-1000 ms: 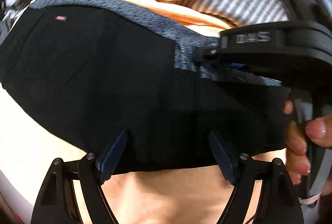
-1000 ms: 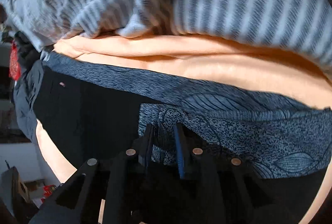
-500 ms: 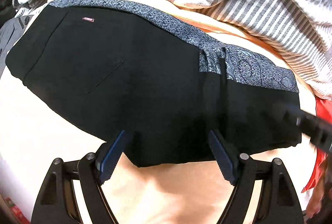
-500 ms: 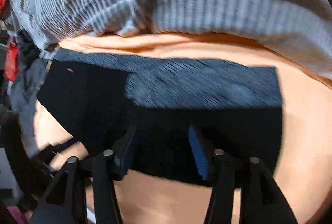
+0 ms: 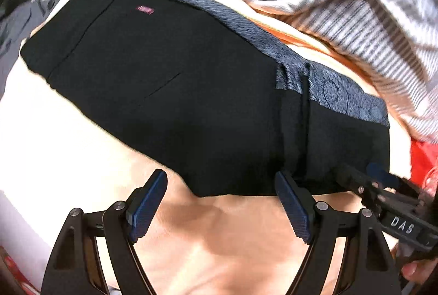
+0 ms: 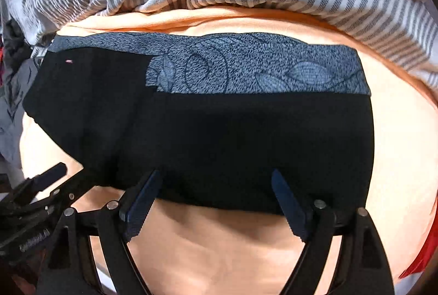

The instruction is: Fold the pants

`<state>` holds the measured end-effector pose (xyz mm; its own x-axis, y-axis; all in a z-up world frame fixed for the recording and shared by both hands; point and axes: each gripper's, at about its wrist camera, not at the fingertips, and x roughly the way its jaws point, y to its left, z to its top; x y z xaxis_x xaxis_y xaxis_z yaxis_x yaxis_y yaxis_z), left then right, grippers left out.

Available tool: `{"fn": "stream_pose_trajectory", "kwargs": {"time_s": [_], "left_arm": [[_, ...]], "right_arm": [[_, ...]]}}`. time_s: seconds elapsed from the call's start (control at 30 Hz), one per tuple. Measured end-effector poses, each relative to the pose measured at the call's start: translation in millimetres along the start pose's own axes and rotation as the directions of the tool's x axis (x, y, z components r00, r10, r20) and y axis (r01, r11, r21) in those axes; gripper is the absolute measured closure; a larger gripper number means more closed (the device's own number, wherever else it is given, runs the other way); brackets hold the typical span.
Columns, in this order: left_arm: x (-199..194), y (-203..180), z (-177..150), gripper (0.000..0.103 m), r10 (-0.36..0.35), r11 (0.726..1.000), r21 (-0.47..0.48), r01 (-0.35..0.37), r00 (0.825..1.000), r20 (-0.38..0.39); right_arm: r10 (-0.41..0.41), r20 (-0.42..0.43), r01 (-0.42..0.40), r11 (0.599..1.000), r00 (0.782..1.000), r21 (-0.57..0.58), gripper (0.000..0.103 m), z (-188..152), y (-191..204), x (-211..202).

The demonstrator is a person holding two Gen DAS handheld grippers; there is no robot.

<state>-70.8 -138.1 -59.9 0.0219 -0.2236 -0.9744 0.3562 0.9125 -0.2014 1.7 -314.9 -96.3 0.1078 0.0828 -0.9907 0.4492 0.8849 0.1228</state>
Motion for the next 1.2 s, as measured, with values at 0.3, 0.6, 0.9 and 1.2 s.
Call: {"fn": "stream_pose_trajectory", "kwargs": {"time_s": [0.3,0.6,0.9,1.2], "left_arm": [[-13.7,66.6,-6.2,0.021,-0.007,0.995,-0.102,0.008,1.000,0.010],[-21.5,127.7,14.9,0.021,0.029,0.969,-0.246,-0.014,0.998,0.060],[-20.3,201.2,58.0,0.021,-0.058,0.901,-0.414,0.128,0.982,0.177],[10.9,229.8,75.3,0.021,-0.351,0.808,-0.380,0.450,0.886,0.303]], "right_arm": [[-0.001,-0.003,0.001,1.000,1.000,-0.026,0.017,-14.7,21.3,-11.0],[0.041,-0.034,-0.045,0.993,0.999,-0.110,0.017,-10.2,74.1,2.9],[0.093,-0.051,-0.101,0.977,0.994,-0.188,0.017,10.2,125.8,18.7],[0.188,-0.077,-0.202,0.944,0.979,-0.260,0.018,24.0,166.9,39.1]]}}
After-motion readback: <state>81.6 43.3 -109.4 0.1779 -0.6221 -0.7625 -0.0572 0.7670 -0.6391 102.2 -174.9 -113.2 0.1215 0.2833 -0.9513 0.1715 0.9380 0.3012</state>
